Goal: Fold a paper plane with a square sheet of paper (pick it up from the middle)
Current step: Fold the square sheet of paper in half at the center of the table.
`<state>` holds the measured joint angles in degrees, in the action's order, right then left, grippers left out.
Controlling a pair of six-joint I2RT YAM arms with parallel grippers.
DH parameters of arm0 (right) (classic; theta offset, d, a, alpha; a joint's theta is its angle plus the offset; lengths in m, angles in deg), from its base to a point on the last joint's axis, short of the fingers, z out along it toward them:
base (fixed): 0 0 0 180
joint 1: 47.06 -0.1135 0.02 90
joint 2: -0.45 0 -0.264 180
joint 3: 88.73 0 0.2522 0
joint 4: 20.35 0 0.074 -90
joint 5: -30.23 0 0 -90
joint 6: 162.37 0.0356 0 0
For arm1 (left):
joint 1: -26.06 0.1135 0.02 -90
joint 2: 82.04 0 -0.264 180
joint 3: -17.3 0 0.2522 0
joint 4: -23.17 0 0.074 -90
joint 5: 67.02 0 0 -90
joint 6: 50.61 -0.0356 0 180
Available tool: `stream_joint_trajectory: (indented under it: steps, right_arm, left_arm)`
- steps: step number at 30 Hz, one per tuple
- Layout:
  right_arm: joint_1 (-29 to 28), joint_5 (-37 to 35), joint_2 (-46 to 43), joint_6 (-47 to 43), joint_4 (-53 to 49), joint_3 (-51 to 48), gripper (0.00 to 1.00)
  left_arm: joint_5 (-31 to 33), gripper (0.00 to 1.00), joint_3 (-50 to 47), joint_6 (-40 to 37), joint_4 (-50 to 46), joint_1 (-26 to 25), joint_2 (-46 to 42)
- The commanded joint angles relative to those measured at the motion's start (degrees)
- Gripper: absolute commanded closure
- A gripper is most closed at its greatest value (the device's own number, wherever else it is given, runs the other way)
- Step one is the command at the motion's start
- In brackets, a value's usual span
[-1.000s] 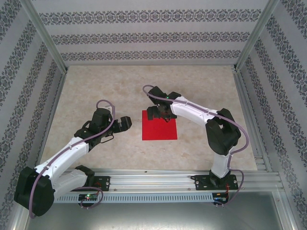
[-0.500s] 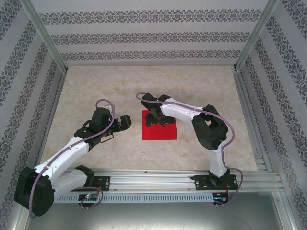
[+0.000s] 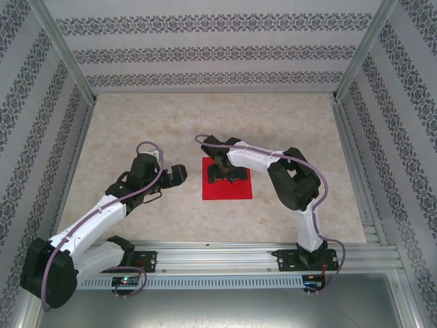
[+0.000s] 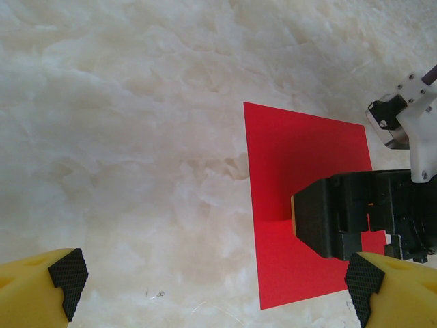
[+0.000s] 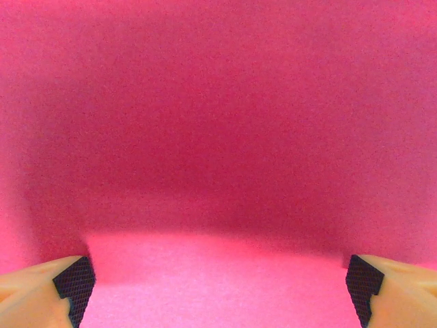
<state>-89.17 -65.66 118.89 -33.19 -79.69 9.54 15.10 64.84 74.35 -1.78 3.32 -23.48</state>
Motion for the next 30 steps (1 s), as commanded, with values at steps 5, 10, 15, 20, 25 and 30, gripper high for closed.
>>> stream_joint_trajectory:
  steps: [5,10,15,20,25,30]
  right_arm:
    - [1.0,0.4,-2.9,0.4,-1.0,2.4,0.02]
    - [2.2,0.5,-3.1,1.4,0.0,2.3,0.02]
    - [2.2,2.5,-0.2,2.0,1.1,1.8,0.02]
    - [2.1,4.4,0.9,2.9,3.1,0.2,0.02]
    - [1.6,1.8,2.6,3.5,1.0,-0.2,0.02]
    - [1.3,2.2,3.6,4.1,1.4,-1.3,0.02]
  left_arm:
    - [0.1,0.00,1.4,0.1,-0.4,0.8,0.3]
    - [0.3,0.00,1.4,0.0,-0.5,0.7,0.2]
    - [0.2,0.00,1.2,0.0,-0.5,0.7,0.3]
    - [0.2,0.00,1.1,-0.1,-0.3,0.7,0.5]
    - [0.2,0.00,1.2,-0.1,-0.3,0.6,0.4]
    - [0.3,0.00,1.0,0.1,-0.3,0.7,0.4]
